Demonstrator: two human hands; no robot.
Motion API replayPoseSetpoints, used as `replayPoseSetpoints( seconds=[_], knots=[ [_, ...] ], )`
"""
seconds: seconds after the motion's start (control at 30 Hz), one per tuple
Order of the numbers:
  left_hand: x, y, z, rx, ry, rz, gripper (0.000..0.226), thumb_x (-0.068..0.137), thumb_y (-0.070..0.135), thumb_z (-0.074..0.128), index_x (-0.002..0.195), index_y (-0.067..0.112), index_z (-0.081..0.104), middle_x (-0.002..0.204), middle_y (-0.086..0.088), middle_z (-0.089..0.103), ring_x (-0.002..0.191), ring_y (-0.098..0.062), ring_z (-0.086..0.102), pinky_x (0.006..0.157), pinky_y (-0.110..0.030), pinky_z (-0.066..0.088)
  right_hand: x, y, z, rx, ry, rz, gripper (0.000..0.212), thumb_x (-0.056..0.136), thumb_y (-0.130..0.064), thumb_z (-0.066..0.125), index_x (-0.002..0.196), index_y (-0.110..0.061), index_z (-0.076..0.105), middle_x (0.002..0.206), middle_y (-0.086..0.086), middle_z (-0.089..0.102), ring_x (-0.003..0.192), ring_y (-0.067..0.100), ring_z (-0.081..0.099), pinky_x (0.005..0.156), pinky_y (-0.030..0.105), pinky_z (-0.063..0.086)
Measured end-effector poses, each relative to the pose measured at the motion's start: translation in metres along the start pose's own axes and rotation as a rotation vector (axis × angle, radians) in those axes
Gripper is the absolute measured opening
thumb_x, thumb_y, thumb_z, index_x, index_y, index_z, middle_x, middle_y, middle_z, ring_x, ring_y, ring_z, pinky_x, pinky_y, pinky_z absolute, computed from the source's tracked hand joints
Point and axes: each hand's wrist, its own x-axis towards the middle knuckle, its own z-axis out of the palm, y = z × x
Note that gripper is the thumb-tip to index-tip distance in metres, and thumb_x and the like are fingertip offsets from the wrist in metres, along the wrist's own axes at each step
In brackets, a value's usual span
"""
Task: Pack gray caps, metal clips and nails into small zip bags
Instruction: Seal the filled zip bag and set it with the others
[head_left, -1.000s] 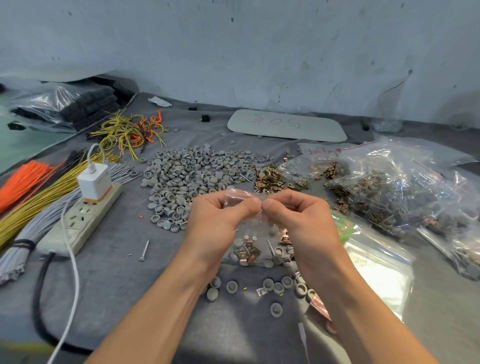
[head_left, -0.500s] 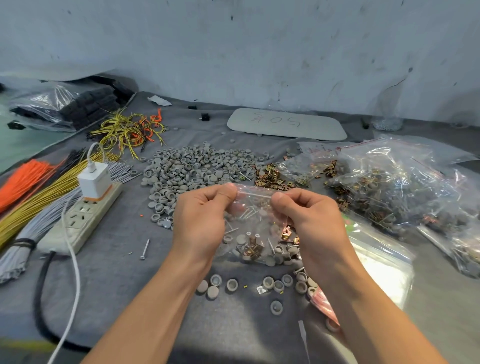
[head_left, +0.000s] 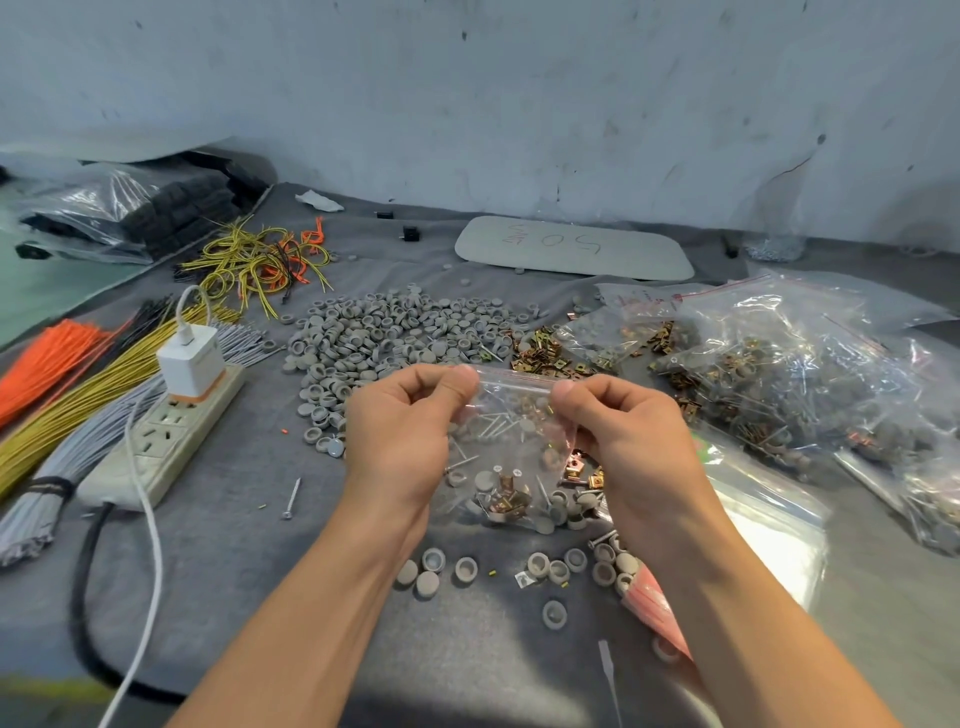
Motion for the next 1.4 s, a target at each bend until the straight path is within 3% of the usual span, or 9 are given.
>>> replayPoseSetpoints(
  seconds=[0.23,0.43,0.83,0.93,1.03,1.13,1.2,1.27,1.4],
  knots=[
    [-0.005,0.001,0.001,0.061,-0.210,-0.016,0.011,0.081,0.008,0.083,0.081,0.019,0.083,0.081,-0.003,0.079,0.073,-0.010,0.072,0.065,-0.019,0.055,-0.001,0.006,0.001,-0.063,-0.049,-0.026,0.006,0.086,-0.007,0.080,0.081,-0.009,0.077,0.068,0.005,0.072,0.057,0.008,0.062,0.055,0.016,0.047],
    [-0.007,0.001,0.002,0.078,-0.277,0.025,0.014,0.088,0.008,0.076,0.083,0.020,0.083,0.084,-0.007,0.078,0.077,-0.014,0.070,0.073,-0.025,0.057,-0.001,0.000,0.002,-0.051,-0.088,0.021,0.021,0.080,-0.002,0.076,0.061,-0.010,0.073,0.064,0.013,0.068,0.064,0.020,0.063,0.077,0.036,0.051],
    [-0.006,-0.002,0.009,0.053,-0.270,0.051,0.016,0.089,0.010,0.076,0.078,0.020,0.081,0.074,-0.005,0.076,0.067,-0.011,0.070,0.061,-0.025,0.055,-0.004,0.002,0.003,-0.006,-0.094,0.045,0.022,0.080,-0.002,0.075,0.061,-0.014,0.073,0.066,0.010,0.070,0.063,0.017,0.061,0.073,0.035,0.045],
    [-0.004,-0.006,0.009,0.067,-0.156,0.098,0.018,0.087,0.009,0.078,0.074,0.021,0.079,0.069,-0.002,0.072,0.065,-0.009,0.064,0.062,-0.025,0.053,-0.006,0.007,0.006,-0.050,-0.037,0.026,0.017,0.084,-0.007,0.077,0.069,-0.016,0.078,0.070,0.005,0.074,0.065,0.015,0.063,0.075,0.037,0.049],
    [0.000,-0.007,0.008,0.102,0.129,0.203,0.019,0.088,0.021,0.079,0.075,0.034,0.077,0.064,0.009,0.069,0.059,-0.003,0.058,0.056,-0.023,0.049,-0.007,0.016,0.007,-0.554,0.224,-0.214,0.006,0.083,-0.024,0.081,0.078,-0.026,0.079,0.071,-0.014,0.074,0.067,0.004,0.068,0.073,0.036,0.058],
    [-0.002,-0.006,0.007,0.127,0.238,0.271,0.003,0.083,0.036,0.077,0.081,0.036,0.078,0.065,0.007,0.072,0.057,-0.008,0.061,0.058,-0.031,0.052,-0.021,0.022,0.019,-0.764,0.053,-0.319,0.021,0.080,-0.031,0.082,0.100,-0.033,0.077,0.086,-0.025,0.074,0.081,-0.007,0.067,0.078,0.024,0.058],
    [-0.009,-0.004,0.013,0.070,0.073,0.209,0.005,0.083,0.034,0.076,0.081,0.031,0.080,0.069,0.001,0.075,0.059,-0.013,0.067,0.058,-0.032,0.056,-0.026,0.029,0.028,-0.721,-0.157,-0.239,0.048,0.074,-0.030,0.079,0.120,-0.039,0.068,0.098,-0.028,0.072,0.089,-0.012,0.066,0.075,0.011,0.052],
    [-0.017,-0.001,0.017,0.031,-0.175,0.144,0.017,0.085,0.043,0.075,0.083,0.027,0.082,0.076,-0.006,0.078,0.063,-0.017,0.071,0.056,-0.032,0.057,-0.023,0.031,0.034,-0.620,-0.238,-0.214,0.035,0.076,-0.016,0.070,0.106,-0.033,0.072,0.090,-0.021,0.075,0.079,-0.006,0.068,0.066,0.012,0.049],
    [-0.009,0.005,0.005,0.025,-0.158,0.252,0.030,0.088,0.056,0.073,0.100,0.030,0.081,0.099,0.005,0.080,0.095,-0.013,0.076,0.079,-0.025,0.060,-0.009,0.022,0.022,-0.091,-0.127,0.172,0.032,0.097,0.005,0.055,0.102,-0.016,0.078,0.097,0.006,0.080,0.089,0.026,0.070,0.088,0.049,0.057]
  ],
)
